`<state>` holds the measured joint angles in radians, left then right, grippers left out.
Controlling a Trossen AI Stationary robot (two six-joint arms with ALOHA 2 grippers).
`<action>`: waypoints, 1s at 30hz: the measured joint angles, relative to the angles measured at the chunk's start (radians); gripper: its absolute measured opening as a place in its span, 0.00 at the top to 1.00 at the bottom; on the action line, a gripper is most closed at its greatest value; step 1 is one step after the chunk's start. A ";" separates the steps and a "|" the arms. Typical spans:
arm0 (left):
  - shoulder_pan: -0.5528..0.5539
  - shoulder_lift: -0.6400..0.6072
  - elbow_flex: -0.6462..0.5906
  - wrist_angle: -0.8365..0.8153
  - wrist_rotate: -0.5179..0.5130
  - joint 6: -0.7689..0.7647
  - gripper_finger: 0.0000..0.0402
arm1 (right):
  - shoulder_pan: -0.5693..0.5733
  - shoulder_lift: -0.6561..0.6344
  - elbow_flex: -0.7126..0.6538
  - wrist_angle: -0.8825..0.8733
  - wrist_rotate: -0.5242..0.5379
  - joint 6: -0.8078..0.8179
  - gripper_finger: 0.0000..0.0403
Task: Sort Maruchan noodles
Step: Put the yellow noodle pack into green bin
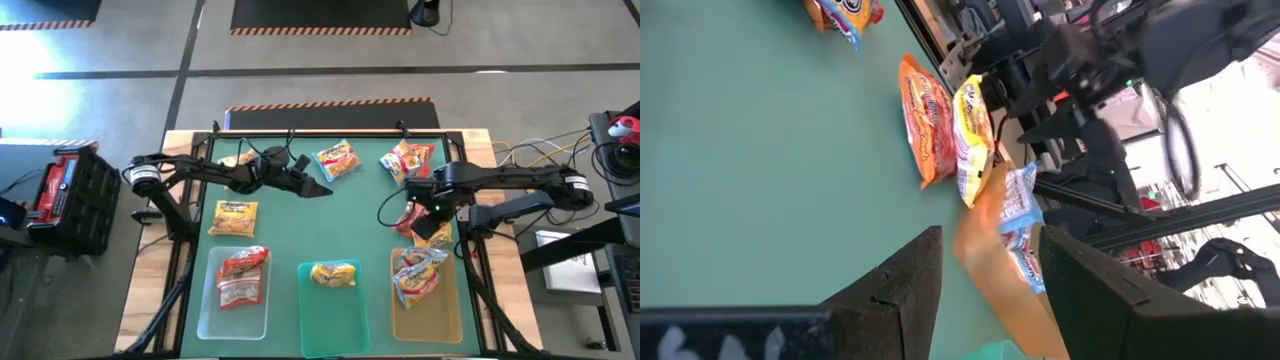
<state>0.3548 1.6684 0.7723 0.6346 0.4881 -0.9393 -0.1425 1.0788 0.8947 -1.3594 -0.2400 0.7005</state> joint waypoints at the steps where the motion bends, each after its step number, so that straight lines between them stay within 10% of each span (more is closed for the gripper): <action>1: 0.000 0.000 0.000 0.000 0.000 0.003 0.62 | 0.000 0.010 -0.015 0.001 -0.005 -0.011 0.59; 10: 0.001 0.000 0.000 0.000 -0.007 0.006 0.62 | 0.000 0.093 -0.124 0.197 0.005 -0.130 0.59; 20: 0.010 0.000 0.000 0.000 -0.010 0.005 0.62 | -0.050 0.216 -0.124 0.870 0.112 -0.249 0.59; 30: -0.009 0.005 0.000 -0.006 -0.009 -0.012 0.62 | -0.073 0.135 0.020 0.613 0.101 -0.274 0.59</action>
<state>0.3457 1.6733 0.7719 0.6288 0.4793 -0.9517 -0.2157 1.2141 0.9147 -0.7464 -0.1387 0.4270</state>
